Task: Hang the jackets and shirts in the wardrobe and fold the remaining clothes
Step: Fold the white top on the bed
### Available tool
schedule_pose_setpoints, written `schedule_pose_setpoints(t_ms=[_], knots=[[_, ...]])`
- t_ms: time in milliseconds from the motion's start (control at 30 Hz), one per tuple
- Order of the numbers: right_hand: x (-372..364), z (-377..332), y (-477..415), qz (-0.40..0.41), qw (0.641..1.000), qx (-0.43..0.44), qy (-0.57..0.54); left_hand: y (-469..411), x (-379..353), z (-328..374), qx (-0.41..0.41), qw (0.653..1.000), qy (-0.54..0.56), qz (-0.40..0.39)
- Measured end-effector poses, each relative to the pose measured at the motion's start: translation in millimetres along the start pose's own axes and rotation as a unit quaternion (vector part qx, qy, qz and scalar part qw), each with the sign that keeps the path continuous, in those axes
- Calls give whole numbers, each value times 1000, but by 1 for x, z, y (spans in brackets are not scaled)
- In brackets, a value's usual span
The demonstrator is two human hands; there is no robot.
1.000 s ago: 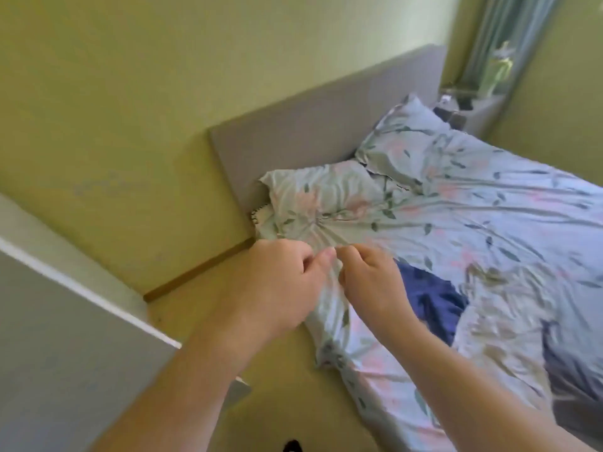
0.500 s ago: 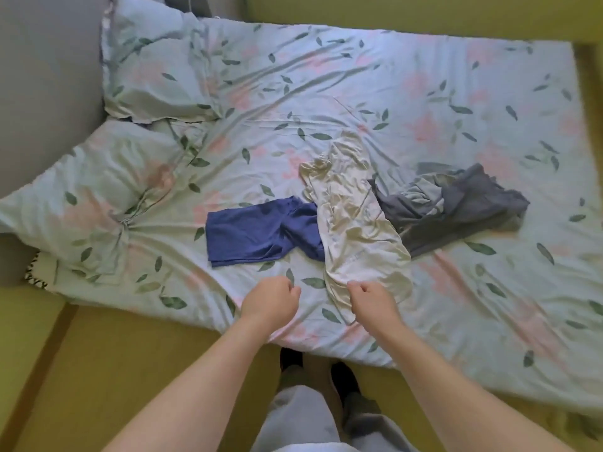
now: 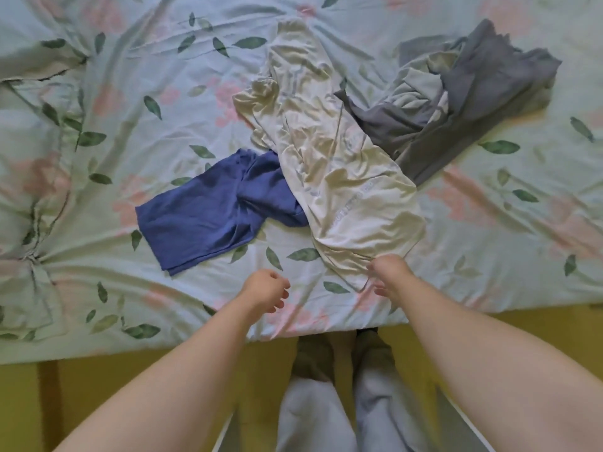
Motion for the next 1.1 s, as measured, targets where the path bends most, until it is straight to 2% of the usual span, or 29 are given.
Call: schedule_pose_setpoints(t_ms=[133, 267, 367, 467, 700, 767, 900, 933, 1033, 1100], knots=[[7, 0, -47, -26, 985, -14, -173, -18, -13, -16, 5, 1000, 2, -24], [17, -3, -68, -59, 951, -25, -302, -19, -20, -18, 14, 999, 14, -27], [27, -11, -68, -40, 937, -11, -346, -10, -23, -6, 10, 1000, 21, -19], [38, -15, -60, -13, 940, -20, -340, 7, -27, 17, -9, 1000, 24, -18], [45, -4, -71, -77, 939, -67, -327, 12, -48, 49, -63, 998, 13, -20], [42, 2, -78, -108, 924, -57, -362, 6, -55, 41, -56, 998, 11, -16], [34, -1, -68, -54, 888, 7, -456, 8, -71, 20, -33, 999, 17, 4], [30, -6, -57, -60, 886, 28, -460, 14, -74, 16, -40, 999, 10, 18], [17, -22, 5, -180, 896, 102, -393, 43, -80, 23, -120, 988, -50, 85], [10, -28, 65, -277, 890, 150, -330, 73, -81, 39, -204, 972, -51, 107]])
Point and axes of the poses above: each hand's wrist, its own y-axis away from the middle knuckle, its own x-axis out of the back of the hand, z = x × y, the point moved 1 cm from there along -y, towards the middle knuckle, and after that the axes turned 7 degrees about -z, right-handed, at the moved point
